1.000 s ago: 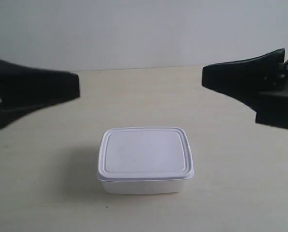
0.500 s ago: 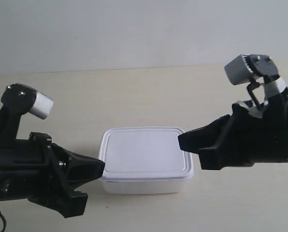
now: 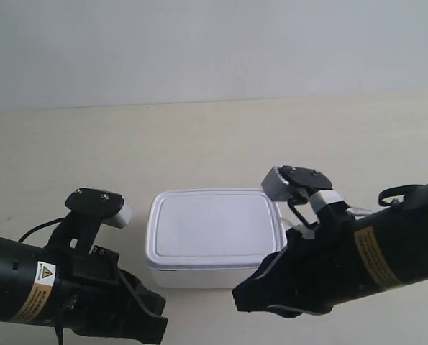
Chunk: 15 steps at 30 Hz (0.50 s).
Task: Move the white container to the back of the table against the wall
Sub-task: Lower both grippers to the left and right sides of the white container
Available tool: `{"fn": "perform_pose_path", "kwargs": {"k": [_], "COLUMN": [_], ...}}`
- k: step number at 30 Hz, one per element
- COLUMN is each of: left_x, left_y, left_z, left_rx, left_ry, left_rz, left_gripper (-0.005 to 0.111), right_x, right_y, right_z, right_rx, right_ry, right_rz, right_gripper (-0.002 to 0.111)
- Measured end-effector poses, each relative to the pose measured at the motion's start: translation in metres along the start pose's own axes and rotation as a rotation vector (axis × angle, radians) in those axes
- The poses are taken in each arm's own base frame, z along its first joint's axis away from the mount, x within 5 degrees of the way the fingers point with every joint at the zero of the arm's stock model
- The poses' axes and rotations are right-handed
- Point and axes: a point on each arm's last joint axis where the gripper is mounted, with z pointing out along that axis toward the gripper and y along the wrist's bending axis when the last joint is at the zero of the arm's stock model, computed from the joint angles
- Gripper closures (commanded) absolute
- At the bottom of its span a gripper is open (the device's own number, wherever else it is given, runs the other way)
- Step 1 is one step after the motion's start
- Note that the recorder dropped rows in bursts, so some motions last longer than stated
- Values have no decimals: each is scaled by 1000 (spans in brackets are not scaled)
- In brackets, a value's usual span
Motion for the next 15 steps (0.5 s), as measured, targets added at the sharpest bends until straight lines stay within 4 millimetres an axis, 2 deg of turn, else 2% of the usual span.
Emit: {"fn": "perform_pose_path", "kwargs": {"k": [1, 5, 15], "left_x": [0, 0, -8], "left_y": [1, 3, 7], "left_z": [3, 9, 22], "left_rx": [-3, -8, -47], "left_ry": [8, 28, 34], "left_rz": [-2, -8, -42], "left_gripper": [107, 107, 107], "right_x": [4, 8, 10], "right_y": [-2, -9, -26], "right_z": [8, 19, 19], "right_rx": [1, 26, 177], "right_ry": [36, 77, 38], "right_rz": [11, 35, 18], "right_gripper": [108, 108, 108]}}
